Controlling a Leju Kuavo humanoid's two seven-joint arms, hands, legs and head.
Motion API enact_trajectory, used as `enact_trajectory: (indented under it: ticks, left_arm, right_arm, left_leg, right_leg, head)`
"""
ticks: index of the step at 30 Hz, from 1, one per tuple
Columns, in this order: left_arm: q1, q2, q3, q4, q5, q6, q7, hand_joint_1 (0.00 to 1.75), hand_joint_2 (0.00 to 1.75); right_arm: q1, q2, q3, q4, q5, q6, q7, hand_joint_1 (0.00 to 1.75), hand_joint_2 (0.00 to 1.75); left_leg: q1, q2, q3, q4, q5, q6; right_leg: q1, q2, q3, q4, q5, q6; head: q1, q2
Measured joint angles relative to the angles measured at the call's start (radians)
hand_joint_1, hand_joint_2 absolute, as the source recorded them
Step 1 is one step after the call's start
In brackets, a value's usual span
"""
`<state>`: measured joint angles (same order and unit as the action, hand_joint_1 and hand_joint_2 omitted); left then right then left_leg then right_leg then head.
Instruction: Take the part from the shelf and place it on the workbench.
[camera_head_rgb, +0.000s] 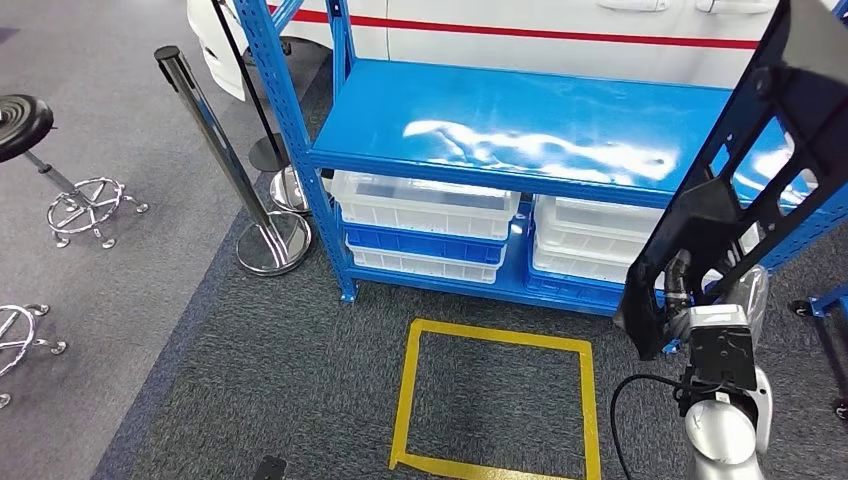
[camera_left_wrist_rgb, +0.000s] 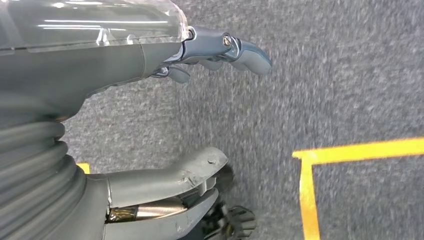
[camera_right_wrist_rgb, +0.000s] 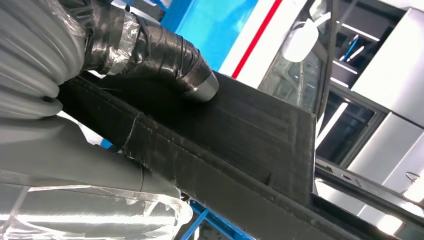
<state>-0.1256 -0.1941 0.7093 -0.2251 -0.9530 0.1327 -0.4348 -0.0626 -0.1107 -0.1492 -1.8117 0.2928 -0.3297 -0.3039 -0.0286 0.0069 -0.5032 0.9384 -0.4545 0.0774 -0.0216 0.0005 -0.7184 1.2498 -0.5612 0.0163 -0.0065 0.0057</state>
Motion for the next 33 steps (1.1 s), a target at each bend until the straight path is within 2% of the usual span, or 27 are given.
enact_trajectory:
  ticks: [1,2,4,5,6,7,9,11,12,14,15,16,17,18,20,21,22,24,26,28,30,31,32,33]
  left_arm:
    - [0.001,0.000,0.000,0.000,0.000,-0.001,-0.001,0.00,1.75]
    - [0.003,-0.001,0.000,0.000,0.000,-0.003,-0.003,0.00,1.75]
    - [0.003,-0.002,0.000,0.000,0.001,-0.005,-0.004,0.00,1.75]
    - [0.002,-0.002,0.000,0.000,0.001,-0.005,-0.005,0.00,1.75]
    - [0.002,-0.001,0.001,0.000,0.002,-0.005,-0.005,0.00,1.75]
    - [0.001,0.000,0.001,0.000,0.002,-0.005,-0.005,0.00,1.75]
    - [0.002,0.000,0.001,0.000,0.002,-0.005,-0.006,0.00,1.75]
    - [0.003,0.000,0.001,0.000,0.002,-0.005,-0.006,0.00,1.75]
    - [0.003,0.000,0.001,0.000,0.002,-0.005,-0.006,0.00,1.75]
    - [0.003,0.000,0.001,0.000,0.001,-0.005,-0.006,0.00,1.75]
    - [0.003,0.000,0.001,0.000,0.000,-0.005,-0.007,0.00,1.75]
    - [0.004,0.000,0.001,0.000,0.000,-0.005,-0.007,0.00,1.75]
    - [0.004,0.000,0.001,0.000,0.000,-0.005,-0.006,0.00,1.75]
    - [0.004,0.000,0.001,0.000,0.000,-0.004,-0.006,0.00,1.75]
    - [0.003,0.000,0.001,0.000,-0.001,-0.004,-0.006,0.00,1.75]
    - [0.002,0.001,0.001,0.000,-0.001,-0.004,-0.006,0.00,1.75]
    - [0.001,0.001,0.001,0.000,-0.001,-0.003,-0.006,0.00,1.75]
    - [0.001,0.002,0.001,0.000,-0.001,-0.003,-0.006,0.00,1.75]
    - [0.003,0.002,0.001,0.000,-0.001,-0.003,-0.006,0.00,1.75]
    - [0.001,0.001,0.001,0.000,-0.001,-0.003,-0.006,0.00,1.75]
    - [0.001,0.001,0.001,0.000,-0.003,-0.004,-0.006,0.00,1.75]
    - [0.002,0.001,0.001,0.000,-0.004,-0.004,-0.006,0.00,1.75]
    - [0.002,0.001,0.001,0.000,-0.005,-0.005,-0.006,0.00,1.75]
    - [0.003,0.000,0.001,0.000,-0.006,-0.006,-0.006,0.00,1.75]
  right_arm:
    - [0.003,0.000,0.000,0.000,-0.001,0.000,0.000,1.75,1.75]
    - [0.005,0.000,0.000,0.000,-0.001,0.000,0.000,1.75,1.75]
    - [0.006,0.000,0.000,0.000,-0.001,0.000,0.001,1.75,1.75]
    - [0.006,0.000,0.000,0.000,-0.001,0.000,0.001,1.75,1.75]
    - [0.006,0.001,0.000,-0.001,-0.001,0.001,0.001,1.75,1.75]
    - [0.007,0.001,0.001,-0.003,-0.001,0.000,0.002,1.75,1.75]
    - [0.009,0.002,0.001,-0.005,-0.001,0.001,0.002,1.75,1.75]
    - [0.010,0.002,0.001,-0.006,-0.002,0.001,0.002,1.75,1.75]
    - [0.009,0.002,0.001,-0.008,-0.002,0.001,0.002,1.75,1.75]
    - [0.009,0.002,0.001,-0.009,-0.003,0.001,0.002,1.75,1.75]
    - [0.009,0.002,0.001,-0.009,-0.003,0.001,0.002,1.75,1.75]
    - [0.009,0.002,0.001,-0.009,-0.003,0.001,0.003,1.75,1.75]
    - [0.009,0.002,0.001,-0.009,-0.003,0.001,0.003,1.75,1.75]
    - [0.009,0.002,0.001,-0.010,-0.004,0.001,0.003,1.75,1.75]
    - [0.009,0.002,0.001,-0.010,-0.004,0.001,0.003,1.75,1.75]
    - [0.009,0.002,0.001,-0.011,-0.004,0.001,0.003,1.75,1.75]
    - [0.009,0.002,0.001,-0.011,-0.004,0.001,0.003,1.75,1.75]
    - [0.009,0.003,0.001,-0.011,-0.004,0.001,0.003,1.75,1.75]
    - [0.010,0.003,0.001,-0.011,-0.004,0.001,0.003,1.75,1.75]
    - [0.008,0.003,0.001,-0.011,-0.004,0.001,0.003,1.75,1.75]
    - [0.008,0.003,0.001,-0.011,-0.004,0.001,0.003,1.75,1.75]
    - [0.009,0.003,0.001,-0.011,-0.004,0.001,0.003,1.75,1.75]
    - [0.009,0.003,0.001,-0.011,-0.004,0.001,0.003,1.75,1.75]
    - [0.009,0.003,0.001,-0.011,-0.004,0.002,0.003,1.75,1.75]
  left_leg:
    - [0.003,0.000,-0.007,0.008,-0.001,-0.003]
    - [0.007,0.001,-0.015,0.020,-0.004,-0.008]
    - [0.018,0.000,-0.034,0.053,-0.018,-0.025]
    - [0.020,0.000,-0.045,0.075,-0.027,-0.035]
    - [0.021,-0.001,-0.055,0.092,-0.034,-0.043]
    - [0.020,-0.002,-0.064,0.105,-0.039,-0.049]
    - [0.020,-0.002,-0.072,0.113,-0.042,-0.055]
    - [0.024,-0.003,-0.083,0.138,-0.062,-0.063]
    - [0.026,-0.003,-0.098,0.173,-0.086,-0.067]
    - [0.028,-0.003,-0.149,0.291,-0.149,-0.070]
    - [0.029,-0.003,-0.175,0.349,-0.171,-0.069]
    - [0.028,-0.004,-0.191,0.384,-0.177,-0.065]
    - [0.026,-0.004,-0.191,0.384,-0.165,-0.059]
    - [0.023,-0.005,-0.172,0.345,-0.136,-0.051]
    - [0.010,-0.006,-0.105,0.211,-0.072,-0.033]
    - [0.004,-0.007,-0.078,0.154,-0.052,-0.026]
    - [-0.002,-0.008,-0.063,0.120,-0.045,-0.022]
    - [-0.008,-0.010,-0.057,0.096,-0.039,-0.017]
    - [-0.004,-0.008,-0.047,0.068,-0.021,-0.013]
    - [0.002,-0.005,-0.040,0.045,-0.004,-0.009]
    - [0.001,-0.004,-0.045,0.045,-0.001,-0.005]
    - [0.001,-0.003,-0.048,0.049,-0.001,-0.005]
    - [0.002,-0.003,-0.051,0.053,-0.002,-0.006]
    - [0.003,-0.003,-0.054,0.059,-0.003,-0.008]
  right_leg:
    - [-0.004,0.000,-0.006,0.024,-0.004,0.006]
    - [-0.009,-0.001,0.006,0.011,0.010,0.014]
    - [-0.019,-0.002,0.065,-0.089,0.056,0.031]
    - [-0.021,-0.001,0.089,-0.136,0.071,0.034]
    - [-0.021,0.001,0.100,-0.161,0.074,0.029]
    - [-0.018,0.004,0.099,-0.164,0.068,0.021]
    - [-0.015,0.007,0.092,-0.157,0.070,0.001]
    - [-0.013,0.006,0.090,-0.158,0.073,-0.010]
    - [-0.013,0.005,0.089,-0.159,0.075,-0.014]
    - [-0.008,0.004,0.087,-0.159,0.077,-0.019]
    - [-0.005,0.004,0.086,-0.159,0.078,-0.021]
    - [-0.002,0.004,0.085,-0.159,0.079,-0.022]
    - [0.001,0.005,0.084,-0.159,0.080,-0.024]
    - [0.002,0.005,0.084,-0.159,0.080,-0.024]
    - [0.002,0.006,0.086,-0.161,0.082,-0.024]
    - [0.001,0.006,0.087,-0.164,0.084,-0.022]
    - [-0.002,0.005,0.086,-0.167,0.088,-0.018]
    - [-0.006,0.005,0.087,-0.177,0.097,-0.006]
    - [-0.006,0.004,0.085,-0.174,0.091,0.002]
    - [-0.003,0.003,0.058,-0.108,0.043,0.004]
    - [-0.001,0.003,0.010,0.008,-0.019,0.008]
    - [-0.001,0.002,-0.005,0.047,-0.031,0.011]
    - [-0.002,0.002,-0.006,0.056,-0.026,0.014]
    - [-0.003,0.001,0.012,0.027,-0.003,0.016]
  head:
    - [0.000,0.000]
    - [0.000,0.000]
    - [0.000,0.000]
    - [0.001,0.000]
    - [0.001,0.000]
    - [0.000,0.000]
    - [0.000,0.000]
    - [0.000,0.000]
    - [0.000,0.000]
    - [0.000,0.000]
    - [0.000,0.000]
    - [0.000,0.000]
    - [0.000,0.000]
    - [0.000,0.000]
    - [0.000,0.000]
    - [0.000,0.000]
    - [0.000,0.000]
    - [0.000,0.000]
    - [0.000,0.000]
    - [0.000,0.000]
    - [0.000,0.000]
    - [0.000,0.000]
    - [0.000,0.000]
    - [0.000,0.000]
